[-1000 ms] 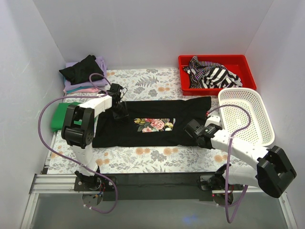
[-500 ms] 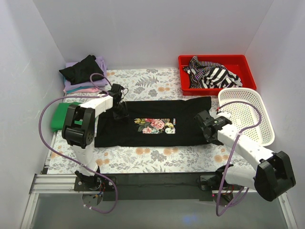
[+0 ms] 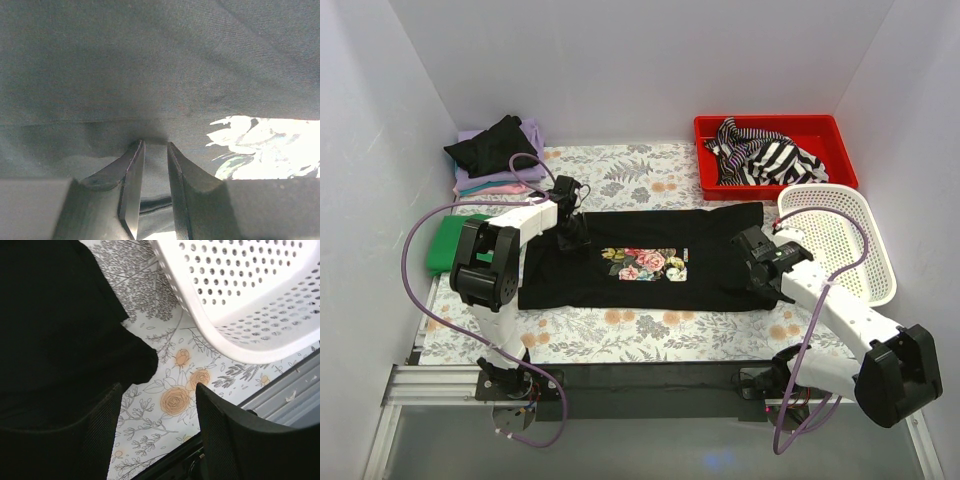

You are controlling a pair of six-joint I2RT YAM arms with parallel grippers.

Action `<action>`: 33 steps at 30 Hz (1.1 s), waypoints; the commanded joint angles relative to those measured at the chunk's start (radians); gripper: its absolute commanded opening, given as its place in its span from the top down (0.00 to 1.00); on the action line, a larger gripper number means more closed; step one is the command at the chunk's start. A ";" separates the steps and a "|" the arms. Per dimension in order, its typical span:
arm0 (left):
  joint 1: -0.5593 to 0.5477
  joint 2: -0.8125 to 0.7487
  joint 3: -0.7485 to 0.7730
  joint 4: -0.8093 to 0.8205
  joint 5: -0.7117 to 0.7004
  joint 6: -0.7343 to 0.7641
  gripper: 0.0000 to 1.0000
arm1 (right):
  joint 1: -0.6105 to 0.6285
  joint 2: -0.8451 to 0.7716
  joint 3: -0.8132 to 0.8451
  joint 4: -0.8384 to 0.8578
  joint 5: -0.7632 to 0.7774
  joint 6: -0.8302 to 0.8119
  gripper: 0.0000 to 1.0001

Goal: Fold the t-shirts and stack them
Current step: Fold the tshirt

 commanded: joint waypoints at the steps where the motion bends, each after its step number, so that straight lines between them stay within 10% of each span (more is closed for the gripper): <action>1: 0.011 -0.017 -0.024 -0.013 -0.048 0.028 0.76 | -0.006 0.003 0.040 0.097 -0.052 -0.065 0.34; 13: 0.011 -0.023 0.112 0.010 0.106 0.004 0.76 | -0.006 0.217 0.070 0.580 -0.308 -0.258 0.35; 33: -0.007 -0.006 -0.157 -0.036 0.108 -0.090 0.78 | -0.017 0.826 0.404 0.542 -0.574 -0.380 0.37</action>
